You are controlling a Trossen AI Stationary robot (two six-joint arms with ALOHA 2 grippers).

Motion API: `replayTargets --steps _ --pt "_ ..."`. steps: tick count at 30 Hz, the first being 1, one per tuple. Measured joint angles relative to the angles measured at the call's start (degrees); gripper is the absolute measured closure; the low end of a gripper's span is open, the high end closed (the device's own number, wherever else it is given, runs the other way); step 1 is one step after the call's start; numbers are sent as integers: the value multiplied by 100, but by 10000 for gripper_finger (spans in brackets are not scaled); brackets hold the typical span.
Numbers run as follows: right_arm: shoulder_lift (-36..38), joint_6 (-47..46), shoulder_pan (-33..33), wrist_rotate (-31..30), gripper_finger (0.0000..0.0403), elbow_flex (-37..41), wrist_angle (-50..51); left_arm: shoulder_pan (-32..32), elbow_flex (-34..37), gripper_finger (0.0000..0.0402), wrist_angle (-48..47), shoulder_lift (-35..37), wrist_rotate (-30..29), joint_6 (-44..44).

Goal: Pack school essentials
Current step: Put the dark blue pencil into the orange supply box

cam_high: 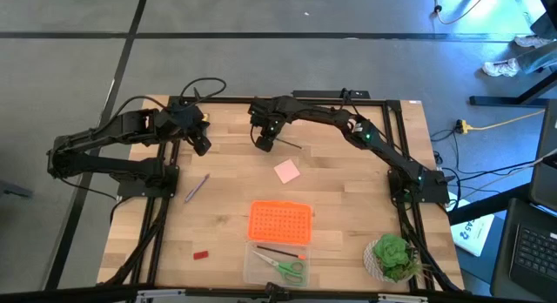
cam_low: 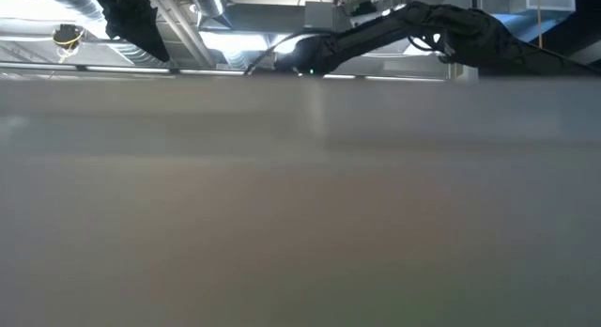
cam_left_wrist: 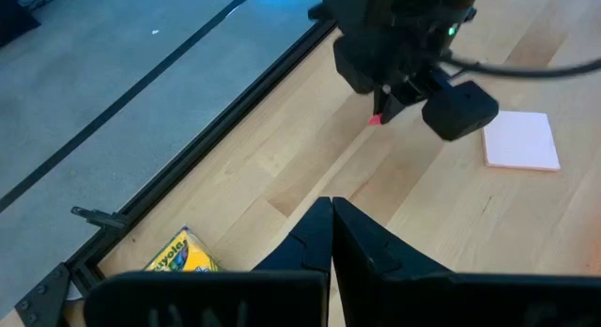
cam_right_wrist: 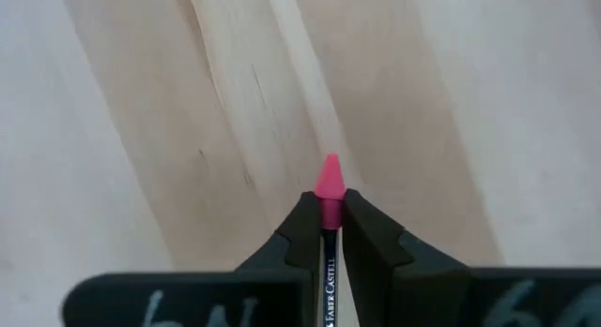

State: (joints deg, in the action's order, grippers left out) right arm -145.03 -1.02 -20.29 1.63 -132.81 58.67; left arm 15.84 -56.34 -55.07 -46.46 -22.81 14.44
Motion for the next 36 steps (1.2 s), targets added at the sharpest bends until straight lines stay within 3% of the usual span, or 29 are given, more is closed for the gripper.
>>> replayTargets --steps 17,30,36 --pt "524 -202 81 726 368 -202 791 0 1 401 0 0 0 -20" --pt "1006 -295 326 814 364 -212 986 0 1 401 2 2 6 -186" --pt "1329 -212 438 905 364 -214 996 0 -1 401 4 0 537 -510"
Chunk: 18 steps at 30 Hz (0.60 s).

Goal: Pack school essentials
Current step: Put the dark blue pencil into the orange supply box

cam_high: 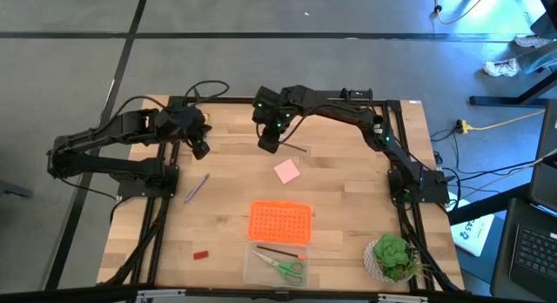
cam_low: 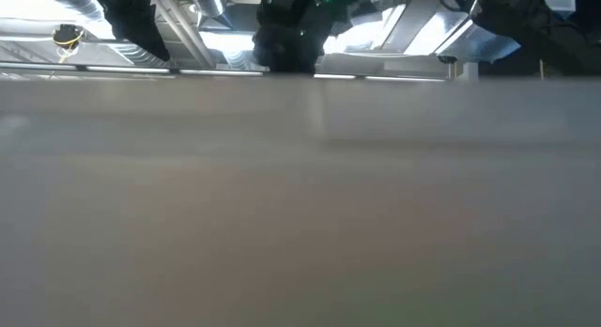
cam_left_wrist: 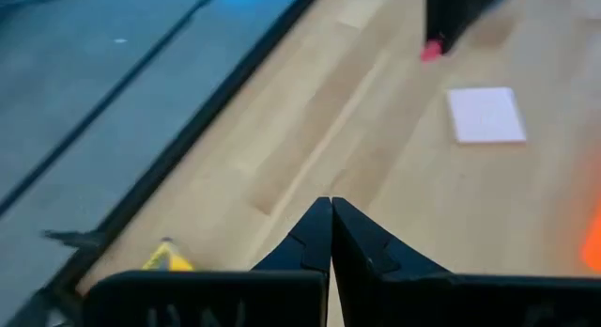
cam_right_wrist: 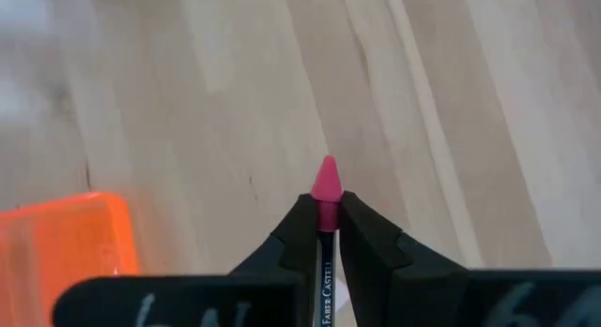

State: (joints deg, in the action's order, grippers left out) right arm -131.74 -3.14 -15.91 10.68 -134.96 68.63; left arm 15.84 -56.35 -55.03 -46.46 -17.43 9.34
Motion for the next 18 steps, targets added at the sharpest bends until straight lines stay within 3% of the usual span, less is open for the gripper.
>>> replayTargets --steps 12,18 --pt "501 36 557 -225 364 0 208 -2 2 401 22 2 1226 -189" --pt "583 -449 957 -501 364 -9 320 -2 2 401 121 2 2227 -784"
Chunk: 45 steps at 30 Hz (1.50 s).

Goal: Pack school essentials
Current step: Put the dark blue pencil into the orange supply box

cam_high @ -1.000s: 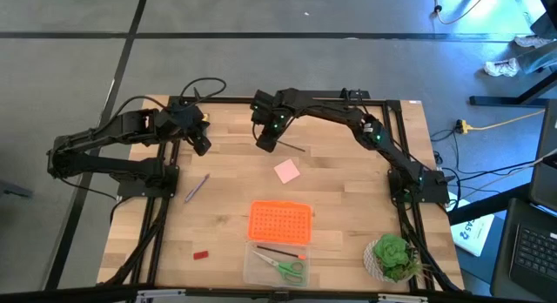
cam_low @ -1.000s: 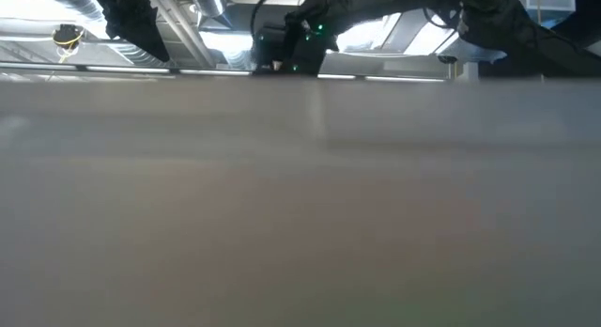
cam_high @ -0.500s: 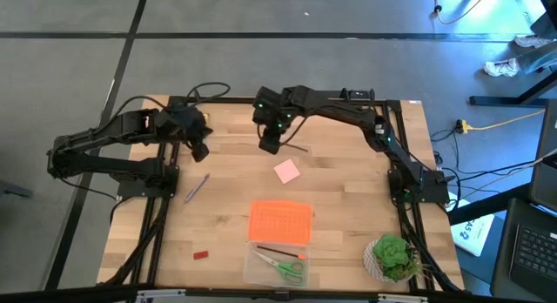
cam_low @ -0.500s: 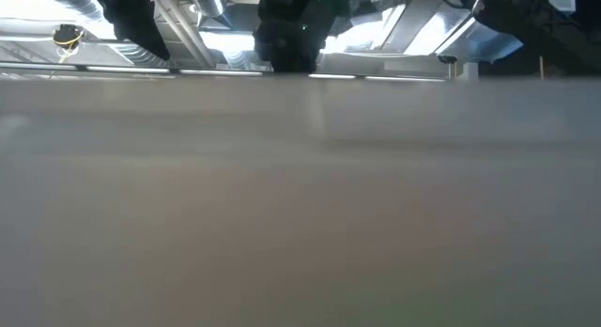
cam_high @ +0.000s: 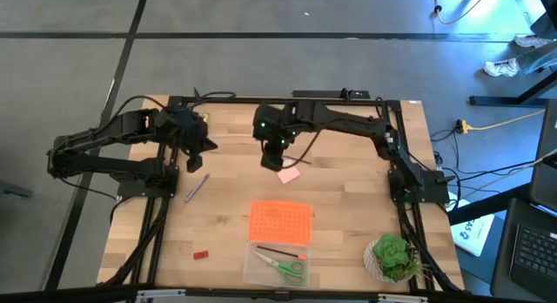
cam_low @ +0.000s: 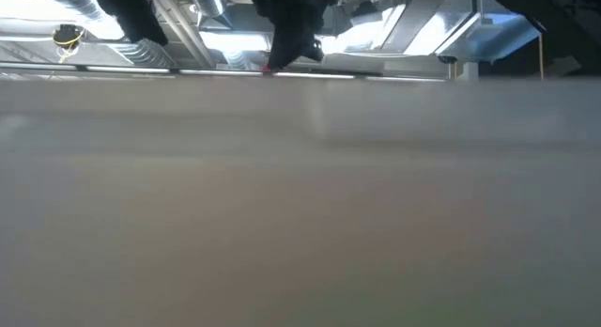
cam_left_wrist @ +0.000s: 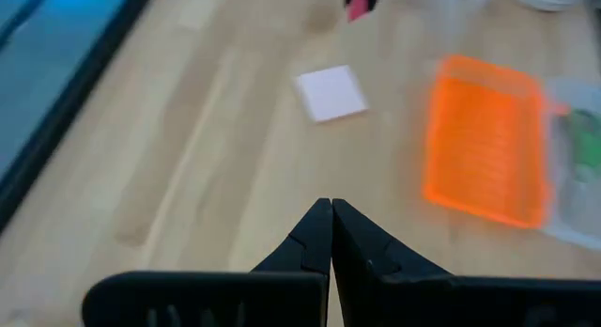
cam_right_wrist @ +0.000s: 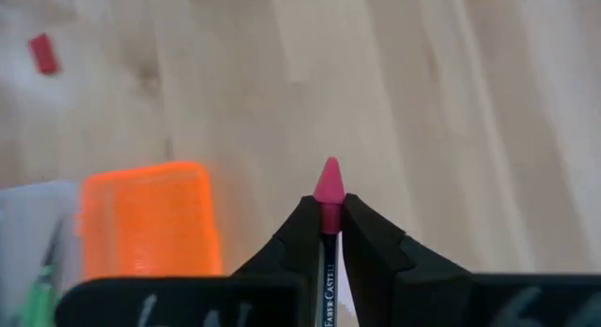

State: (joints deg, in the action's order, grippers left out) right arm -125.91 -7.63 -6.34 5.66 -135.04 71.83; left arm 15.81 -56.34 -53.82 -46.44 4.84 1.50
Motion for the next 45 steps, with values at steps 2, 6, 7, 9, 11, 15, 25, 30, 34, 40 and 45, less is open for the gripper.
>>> replayTargets --steps 2,6,7,9,11,15,25,30,34,40,45 --pt "1 -272 122 -3 364 0 4 0 -1 401 38 0 388 -200" --pt "1 -978 388 40 364 0 7 -5 -1 401 61 0 932 -514" --pt "1 -1126 468 26 364 0 7 -20 0 401 61 0 1002 -603" --pt "1 -1387 644 38 364 0 7 -69 0 401 61 0 1106 -762" --pt "1 -1697 808 55 364 0 5 -135 0 401 61 0 1153 -877" --pt "1 -2036 1044 47 364 2 -6 -289 0 401 66 0 1291 -1028" --pt "1 -1888 1186 39 363 4 -10 -763 0 401 156 0 1588 -455" --pt "1 -1564 1195 38 363 4 -34 -1067 0 401 733 0 1579 235" --pt "1 -1490 1275 39 363 4 -46 -1392 -1 401 1249 0 1263 402" --pt "1 -1810 1437 -9 363 4 -45 -1766 -2 401 1633 0 879 516" --pt "1 -2060 1611 -19 363 34 -220 -2116 -1 401 1639 0 876 547"
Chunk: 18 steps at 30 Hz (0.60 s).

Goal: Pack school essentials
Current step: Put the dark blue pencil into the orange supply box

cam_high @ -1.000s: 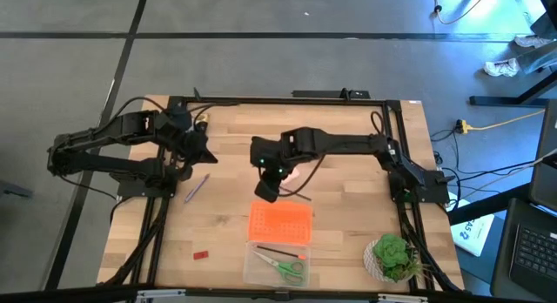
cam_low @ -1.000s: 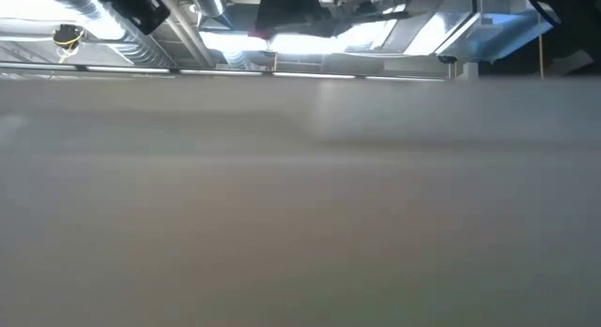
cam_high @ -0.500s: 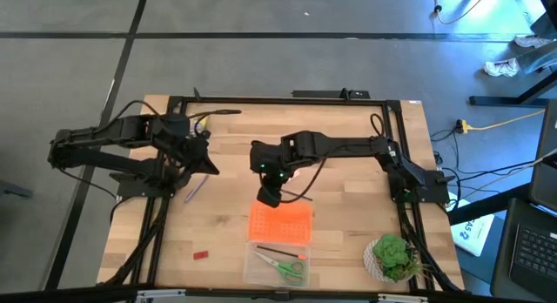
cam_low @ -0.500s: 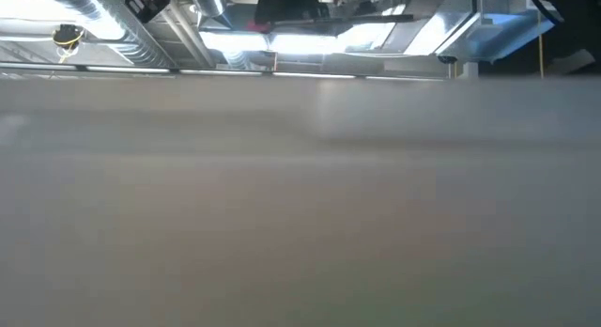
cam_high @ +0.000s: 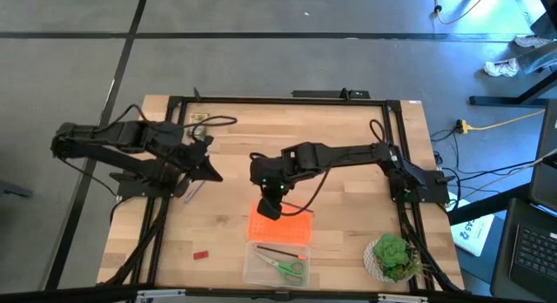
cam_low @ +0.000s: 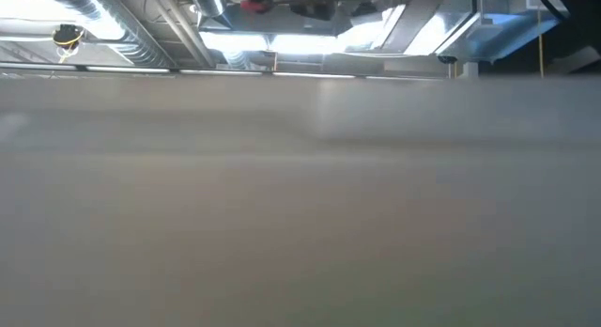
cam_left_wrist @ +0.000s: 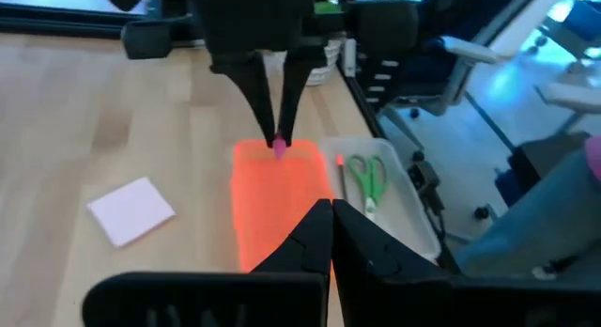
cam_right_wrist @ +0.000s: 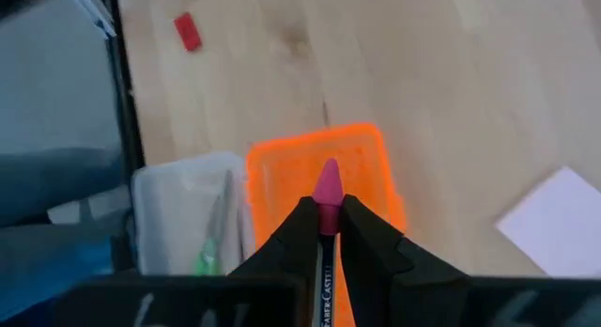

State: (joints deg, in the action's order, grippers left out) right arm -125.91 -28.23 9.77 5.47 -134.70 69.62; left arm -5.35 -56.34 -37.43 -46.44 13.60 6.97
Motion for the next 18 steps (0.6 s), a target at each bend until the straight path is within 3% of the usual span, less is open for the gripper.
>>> replayTargets --steps 11,18 --pt "-103 -351 575 88 363 806 -829 -773 1 401 -67 -2 87 -585" --pt "-99 -625 829 -15 363 1323 -2210 -1151 0 401 -66 -2 90 -597"
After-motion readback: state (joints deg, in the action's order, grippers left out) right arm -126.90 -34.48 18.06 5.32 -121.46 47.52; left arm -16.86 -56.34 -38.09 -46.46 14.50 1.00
